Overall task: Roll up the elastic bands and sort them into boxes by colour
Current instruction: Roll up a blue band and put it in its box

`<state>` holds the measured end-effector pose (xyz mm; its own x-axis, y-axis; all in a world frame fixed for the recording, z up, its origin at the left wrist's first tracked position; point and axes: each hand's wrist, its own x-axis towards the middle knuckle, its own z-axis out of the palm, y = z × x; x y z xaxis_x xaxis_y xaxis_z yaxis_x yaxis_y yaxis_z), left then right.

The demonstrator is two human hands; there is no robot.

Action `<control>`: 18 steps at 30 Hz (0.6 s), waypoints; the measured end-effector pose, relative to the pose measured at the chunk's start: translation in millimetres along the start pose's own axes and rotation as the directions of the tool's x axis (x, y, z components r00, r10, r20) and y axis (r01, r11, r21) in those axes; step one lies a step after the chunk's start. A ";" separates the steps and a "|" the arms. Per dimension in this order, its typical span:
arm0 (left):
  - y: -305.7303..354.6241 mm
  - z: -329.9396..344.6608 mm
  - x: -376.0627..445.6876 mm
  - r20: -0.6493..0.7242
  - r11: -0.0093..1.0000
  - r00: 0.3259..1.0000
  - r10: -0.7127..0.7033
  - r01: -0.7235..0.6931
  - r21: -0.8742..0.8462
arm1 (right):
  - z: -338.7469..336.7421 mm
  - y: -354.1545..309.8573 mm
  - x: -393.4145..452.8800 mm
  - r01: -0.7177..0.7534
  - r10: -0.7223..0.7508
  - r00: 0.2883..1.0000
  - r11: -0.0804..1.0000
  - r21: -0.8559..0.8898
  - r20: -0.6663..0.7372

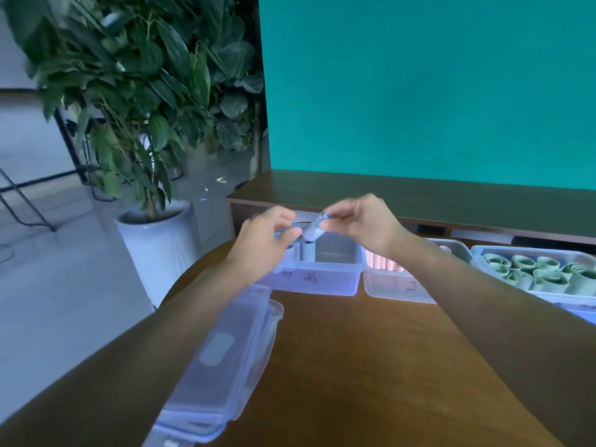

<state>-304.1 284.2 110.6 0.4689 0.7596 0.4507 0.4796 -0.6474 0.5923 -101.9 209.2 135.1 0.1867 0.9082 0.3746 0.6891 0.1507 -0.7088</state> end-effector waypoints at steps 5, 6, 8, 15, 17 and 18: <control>-39.4 8.0 15.8 0.004 0.996 0.997 -0.078 0.077 0.048 | 9.3 23.9 37.5 -0.022 0.100 0.984 0.890 -0.456 0.148; -44.4 10.7 17.5 0.004 0.995 0.997 -0.083 0.083 0.053 | 11.5 27.4 41.4 -0.023 0.129 0.976 0.859 -0.511 0.174; -50.5 15.1 20.6 0.002 0.995 0.997 -0.077 0.077 0.065 | 16.1 31.8 48.1 -0.020 0.169 0.965 0.810 -0.587 0.200; -54.5 23.8 25.0 0.017 0.990 0.999 -0.032 0.029 0.136 | 31.7 39.6 58.0 -0.075 0.228 0.961 0.763 -0.643 0.158; -54.2 25.1 24.5 0.023 0.988 0.999 -0.027 0.023 0.155 | 34.8 41.4 58.7 -0.090 0.234 0.962 0.759 -0.645 0.142; -54.3 25.5 24.0 0.022 0.987 1.000 -0.022 0.018 0.161 | 35.8 42.2 59.0 -0.096 0.239 0.961 0.759 -0.644 0.139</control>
<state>-299.9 336.1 72.3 0.4747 0.7720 0.4226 0.6012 -0.6351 0.4850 -86.9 283.2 105.9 0.2471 0.9630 0.1077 0.9561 -0.2242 -0.1887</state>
